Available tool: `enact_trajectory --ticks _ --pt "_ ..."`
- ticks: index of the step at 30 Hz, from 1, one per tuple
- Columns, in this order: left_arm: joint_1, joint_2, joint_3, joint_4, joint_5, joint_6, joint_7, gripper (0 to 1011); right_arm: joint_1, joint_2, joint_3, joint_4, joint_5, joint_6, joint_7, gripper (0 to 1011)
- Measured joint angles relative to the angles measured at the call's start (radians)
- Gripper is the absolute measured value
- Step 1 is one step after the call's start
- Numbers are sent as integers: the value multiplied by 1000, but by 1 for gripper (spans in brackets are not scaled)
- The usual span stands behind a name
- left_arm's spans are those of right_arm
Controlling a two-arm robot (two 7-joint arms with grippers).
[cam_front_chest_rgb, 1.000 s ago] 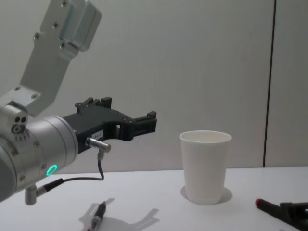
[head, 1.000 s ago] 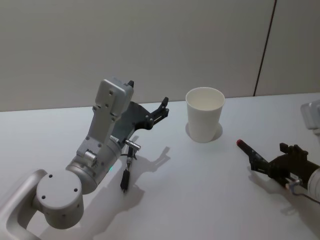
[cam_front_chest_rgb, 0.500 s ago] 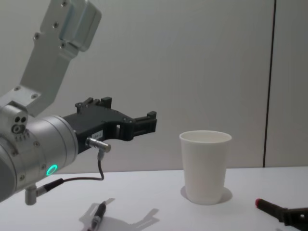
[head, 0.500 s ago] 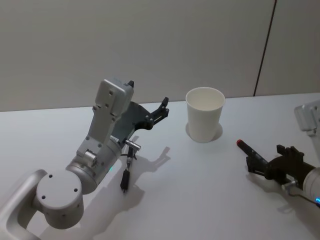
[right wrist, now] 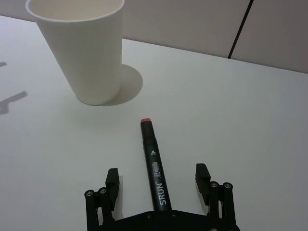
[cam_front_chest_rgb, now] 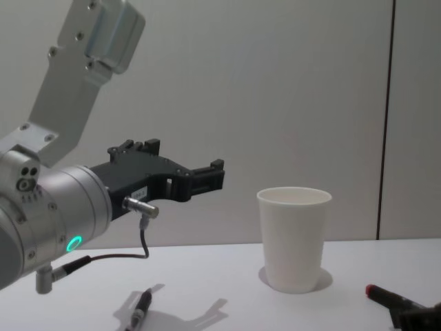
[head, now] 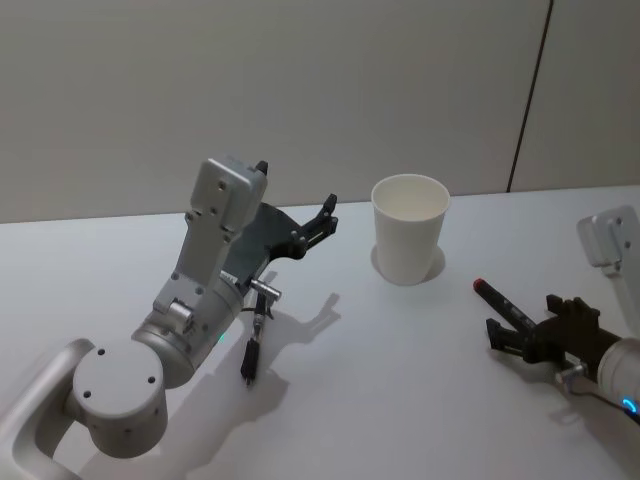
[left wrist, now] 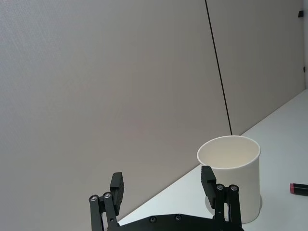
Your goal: Place the pen into the pen holder.
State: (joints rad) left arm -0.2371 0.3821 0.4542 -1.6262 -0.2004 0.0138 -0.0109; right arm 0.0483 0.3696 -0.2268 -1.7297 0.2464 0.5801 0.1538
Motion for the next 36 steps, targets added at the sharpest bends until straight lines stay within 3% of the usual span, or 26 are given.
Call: enact_trajectory --ticks 18,24,36 --pt "0 0 0 0 0 0 0 1001 12 -17 -7 32 -16 -10 2 996" --pt "0 0 0 0 0 0 0 1001 14 -20 -8 37 -18 -11 3 863" --pt "0 0 0 0 0 0 0 1001 15 -22 -9 40 -21 -11 3 782"
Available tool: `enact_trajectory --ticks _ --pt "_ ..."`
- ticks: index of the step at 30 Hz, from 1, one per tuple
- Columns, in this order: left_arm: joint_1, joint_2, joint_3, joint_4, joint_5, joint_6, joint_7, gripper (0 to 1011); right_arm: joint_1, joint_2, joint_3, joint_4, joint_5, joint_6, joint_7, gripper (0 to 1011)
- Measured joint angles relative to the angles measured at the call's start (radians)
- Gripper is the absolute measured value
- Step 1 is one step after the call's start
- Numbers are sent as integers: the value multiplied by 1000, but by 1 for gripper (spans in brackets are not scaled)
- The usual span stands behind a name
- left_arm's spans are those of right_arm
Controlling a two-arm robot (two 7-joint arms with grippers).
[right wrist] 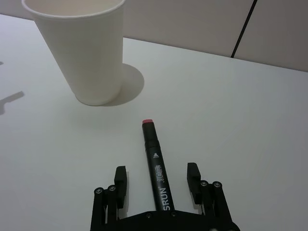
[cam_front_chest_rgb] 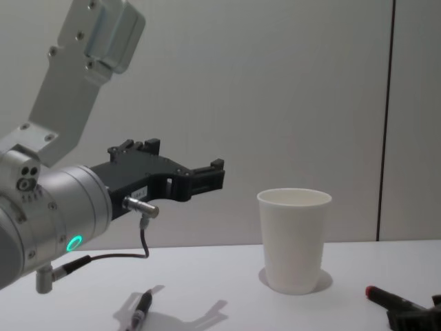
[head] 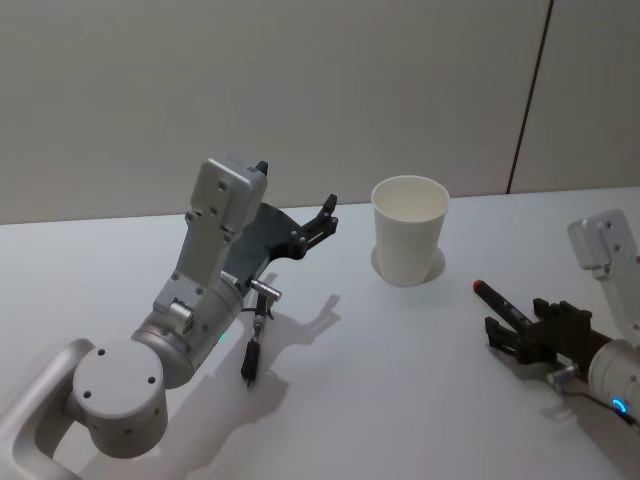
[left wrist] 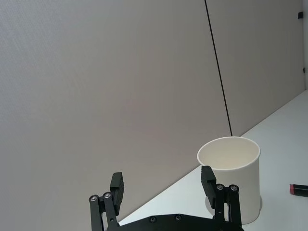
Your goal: Place the pen into the pen holder.
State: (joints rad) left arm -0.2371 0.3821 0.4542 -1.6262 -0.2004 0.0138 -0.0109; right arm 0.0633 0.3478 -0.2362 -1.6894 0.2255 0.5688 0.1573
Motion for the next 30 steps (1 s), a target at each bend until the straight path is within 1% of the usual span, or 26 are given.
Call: enact_trajectory --ticks 6,28,29,30 --pt "0 0 0 0 0 0 0 1001 0 -1 0 1 -1 0 0 753" --pt "0 0 0 0 0 0 0 1001 1 1 9 0 7 -1 -9 599" --pt "0 0 0 0 0 0 0 1001 1 1 9 0 7 -1 -9 588" --pt "0 0 0 0 0 0 0 1001 1 1 9 0 7 -1 -10 555"
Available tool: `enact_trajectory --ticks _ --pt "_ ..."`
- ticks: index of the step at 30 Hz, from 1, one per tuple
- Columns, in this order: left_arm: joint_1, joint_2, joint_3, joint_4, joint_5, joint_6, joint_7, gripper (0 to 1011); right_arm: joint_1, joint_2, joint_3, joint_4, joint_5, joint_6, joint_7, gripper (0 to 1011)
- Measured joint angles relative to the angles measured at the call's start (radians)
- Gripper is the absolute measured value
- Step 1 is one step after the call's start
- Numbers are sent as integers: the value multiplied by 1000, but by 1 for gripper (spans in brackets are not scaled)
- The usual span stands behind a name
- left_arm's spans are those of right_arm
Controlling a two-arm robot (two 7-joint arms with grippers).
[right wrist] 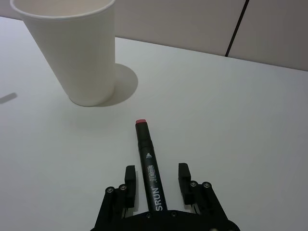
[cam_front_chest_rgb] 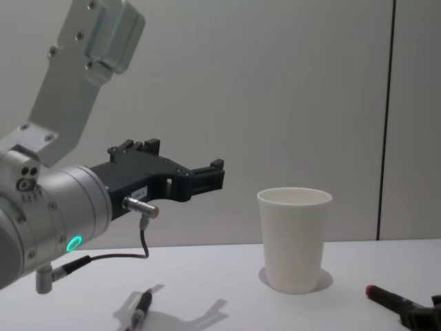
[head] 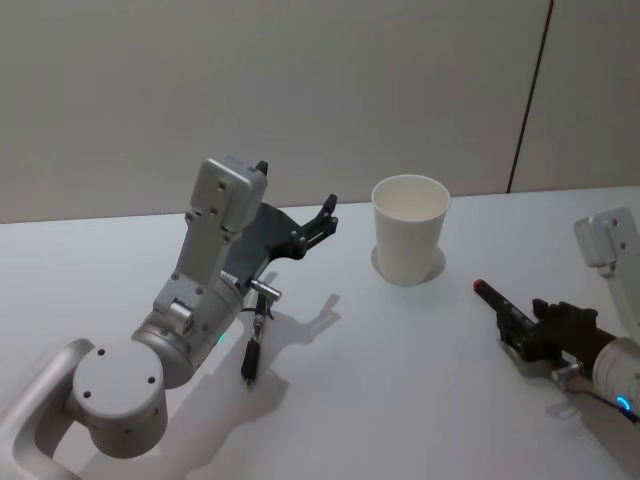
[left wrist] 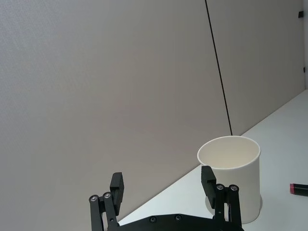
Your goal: Place the pen into the pen holder.
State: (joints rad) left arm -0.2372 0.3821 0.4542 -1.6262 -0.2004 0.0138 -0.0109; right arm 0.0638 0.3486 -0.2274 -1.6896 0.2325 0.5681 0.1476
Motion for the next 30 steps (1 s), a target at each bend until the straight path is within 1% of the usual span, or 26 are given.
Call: enact_trajectory --ticks 2,4,5,6,7,10,11,13,26,30 --pt "0 0 0 0 0 0 0 1001 0 0 0 0 0 0 0 517" --pt "0 0 0 0 0 0 0 1001 0 0 1 0 0 0 0 440" --pt "0 0 0 0 0 0 0 1001 0 0 1 0 0 0 0 431" --pt "0 0 0 0 0 0 0 1001 1 0 1 0 0 1 0 401" --pt "0 0 0 0 0 0 0 1001 1 0 1 0 0 1 0 341" --pt "0 0 0 0 0 0 0 1001 2 -1 1 1 -1 0 -1 287" --pt "0 0 0 0 0 0 0 1001 2 -2 2 2 -2 -1 -2 220" --pt "0 0 0 0 0 0 0 1001 3 -2 2 3 -3 -2 -3 171" --pt "0 0 0 0 0 0 0 1001 5 -4 3 5 -5 -11 -5 171" --pt "0 0 0 0 0 0 0 1001 3 -4 4 5 -5 -32 0 171"
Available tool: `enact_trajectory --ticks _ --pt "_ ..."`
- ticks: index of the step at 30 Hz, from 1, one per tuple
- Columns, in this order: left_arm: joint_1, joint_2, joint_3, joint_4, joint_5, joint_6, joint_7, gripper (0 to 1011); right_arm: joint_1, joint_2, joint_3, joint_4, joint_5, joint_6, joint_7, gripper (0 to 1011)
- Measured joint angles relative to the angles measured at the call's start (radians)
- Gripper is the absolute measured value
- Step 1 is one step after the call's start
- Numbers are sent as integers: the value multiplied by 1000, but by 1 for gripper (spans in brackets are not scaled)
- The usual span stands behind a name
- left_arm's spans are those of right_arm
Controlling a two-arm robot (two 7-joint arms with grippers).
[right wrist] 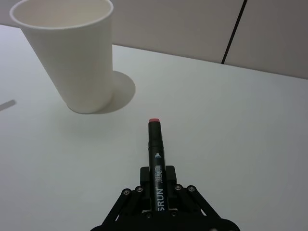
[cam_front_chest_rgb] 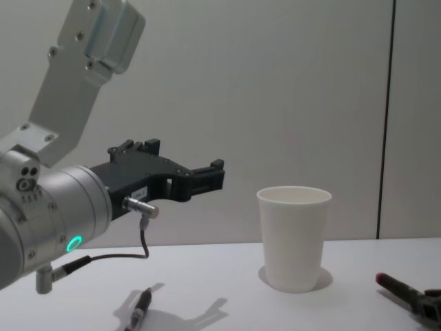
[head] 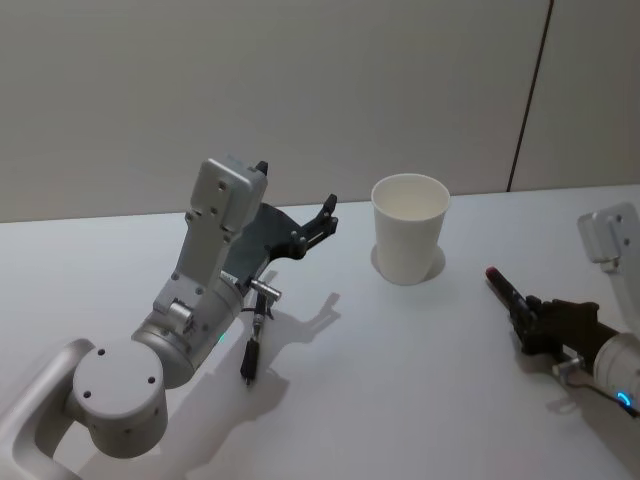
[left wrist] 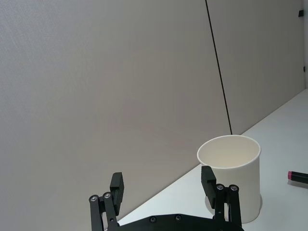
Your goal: Place the pen into the pen holder.
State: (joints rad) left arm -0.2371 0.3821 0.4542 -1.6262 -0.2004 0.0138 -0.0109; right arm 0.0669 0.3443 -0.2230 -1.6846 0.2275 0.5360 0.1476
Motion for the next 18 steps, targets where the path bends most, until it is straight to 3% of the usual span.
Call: enact_trajectory --ticks 6,18 --pt "0 0 0 0 0 0 0 1001 -5 1 2 -3 1 -47 8 171" --pt "0 0 0 0 0 0 0 1001 -15 3 6 -18 8 -207 30 171"
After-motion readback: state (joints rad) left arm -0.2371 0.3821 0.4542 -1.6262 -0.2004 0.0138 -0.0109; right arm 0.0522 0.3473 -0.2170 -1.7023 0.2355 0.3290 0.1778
